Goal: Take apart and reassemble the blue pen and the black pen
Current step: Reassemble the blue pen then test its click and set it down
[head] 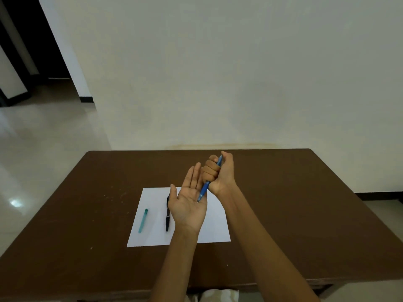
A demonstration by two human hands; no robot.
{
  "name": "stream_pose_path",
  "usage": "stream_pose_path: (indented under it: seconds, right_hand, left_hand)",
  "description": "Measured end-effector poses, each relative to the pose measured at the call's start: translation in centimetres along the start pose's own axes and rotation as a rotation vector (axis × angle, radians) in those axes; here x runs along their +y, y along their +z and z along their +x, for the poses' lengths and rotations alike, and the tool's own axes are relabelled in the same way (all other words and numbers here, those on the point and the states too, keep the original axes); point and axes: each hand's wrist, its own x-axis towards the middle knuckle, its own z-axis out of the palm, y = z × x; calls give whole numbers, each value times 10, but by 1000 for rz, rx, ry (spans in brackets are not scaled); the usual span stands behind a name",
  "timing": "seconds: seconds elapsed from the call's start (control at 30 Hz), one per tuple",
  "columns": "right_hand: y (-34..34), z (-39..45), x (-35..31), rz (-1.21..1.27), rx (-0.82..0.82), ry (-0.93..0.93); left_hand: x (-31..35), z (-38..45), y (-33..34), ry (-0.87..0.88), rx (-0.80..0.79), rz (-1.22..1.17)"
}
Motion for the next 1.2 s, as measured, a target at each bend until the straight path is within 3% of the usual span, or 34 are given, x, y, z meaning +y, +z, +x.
stream_pose_path:
  seconds: [0.3, 0.4, 0.63, 0.77, 0.93, 1.2]
  right_hand:
    - [18, -9, -21, -27, -87, 53]
    - [8, -7, -18, -74, -5, 81]
    - [-64, 14, 19, -678, 276, 157]
    - [-87, 38, 35, -768, 396, 198]
    - [-110, 75, 56, -1043, 413, 206]
    - [-118, 96, 57, -1500, 327, -20]
  left_hand:
    - [7, -8, 15, -22, -33, 3]
    - [11, -10, 5, -42, 18, 81]
    - [13, 9, -36, -164, 204, 676]
    - [7, 29, -50, -245, 265, 887]
    - [-8, 57, -68, -301, 304, 1003]
    - [-18, 75, -81, -252, 391, 965]
